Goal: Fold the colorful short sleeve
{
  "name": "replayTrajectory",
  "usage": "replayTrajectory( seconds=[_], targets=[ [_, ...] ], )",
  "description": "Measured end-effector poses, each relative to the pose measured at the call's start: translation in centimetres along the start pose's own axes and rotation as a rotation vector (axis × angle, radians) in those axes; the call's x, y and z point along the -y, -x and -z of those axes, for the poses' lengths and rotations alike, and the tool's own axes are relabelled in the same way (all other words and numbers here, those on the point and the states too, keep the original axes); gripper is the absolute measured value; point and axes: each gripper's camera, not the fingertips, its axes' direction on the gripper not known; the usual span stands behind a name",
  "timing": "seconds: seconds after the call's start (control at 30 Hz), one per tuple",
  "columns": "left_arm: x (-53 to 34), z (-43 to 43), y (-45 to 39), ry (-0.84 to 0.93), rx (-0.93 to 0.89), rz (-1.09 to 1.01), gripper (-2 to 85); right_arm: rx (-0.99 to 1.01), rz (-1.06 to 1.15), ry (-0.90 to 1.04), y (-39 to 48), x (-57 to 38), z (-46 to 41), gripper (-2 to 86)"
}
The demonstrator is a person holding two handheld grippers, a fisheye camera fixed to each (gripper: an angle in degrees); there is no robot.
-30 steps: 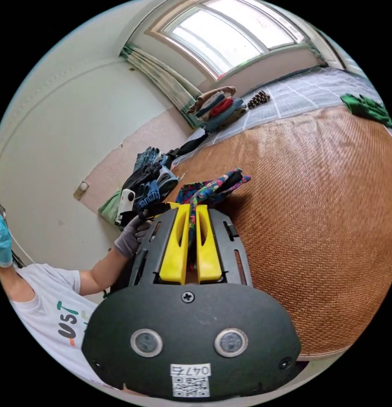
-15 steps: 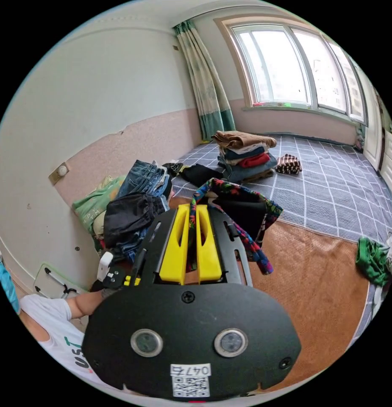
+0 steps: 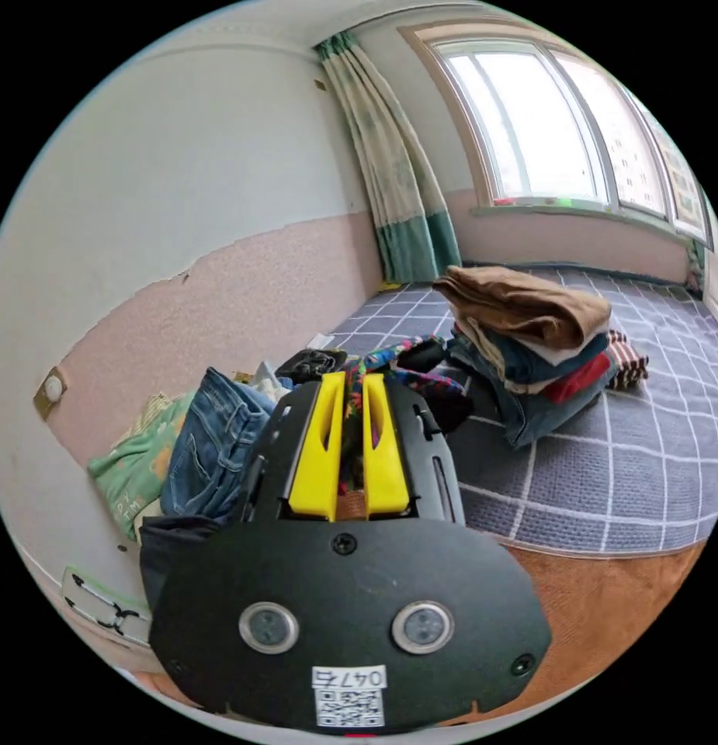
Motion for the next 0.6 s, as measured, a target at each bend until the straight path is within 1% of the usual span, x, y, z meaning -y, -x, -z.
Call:
replayTrajectory(
  seconds=[0.07,0.13,0.2,0.3,0.37,0.4,0.47,0.5,0.57,0.6],
  targets=[
    [0.0,-0.8,0.7,0.005,-0.034,0.009,-1.0,-0.035,-0.126,0.105,-2.2,-1.8,-5.1,11.7],
    [0.1,-1.5,0.9,0.009,-0.048,0.012,-1.0,-0.061,-0.171,0.185,-3.2,-3.8,-7.4,12.6],
    [0.2,-2.6,0.6,0.024,-0.042,-0.002,-1.0,-0.059,-0.169,0.214,-2.8,-5.5,-7.7,12.4],
    [0.4,-3.8,0.0,0.038,-0.033,-0.022,-1.0,0.069,-0.049,0.178,2.0,-7.0,-4.4,10.4],
    [0.5,-4.4,-0.4,0.043,-0.031,-0.035,-1.0,0.222,0.105,0.128,8.8,-7.9,0.5,8.7],
    [0.5,-4.7,-0.9,0.044,-0.031,-0.052,-1.0,0.25,0.147,0.12,10.7,-8.2,1.9,8.5],
    [0.4,-5.0,-1.8,0.034,-0.033,-0.089,-1.0,0.31,0.322,0.087,18.9,-9.6,7.4,7.8],
    [0.2,-5.0,-2.6,0.014,-0.036,-0.115,-1.0,0.321,0.364,0.088,21.0,-9.9,8.7,7.6],
    [-0.2,-5.0,-3.8,-0.019,-0.039,-0.151,-1.0,0.368,0.538,0.123,29.7,-11.4,13.1,7.5],
    [-0.5,-5.1,-4.8,-0.039,-0.032,-0.172,-1.0,0.378,0.585,0.137,32.1,-11.9,14.0,7.5]
  ],
)
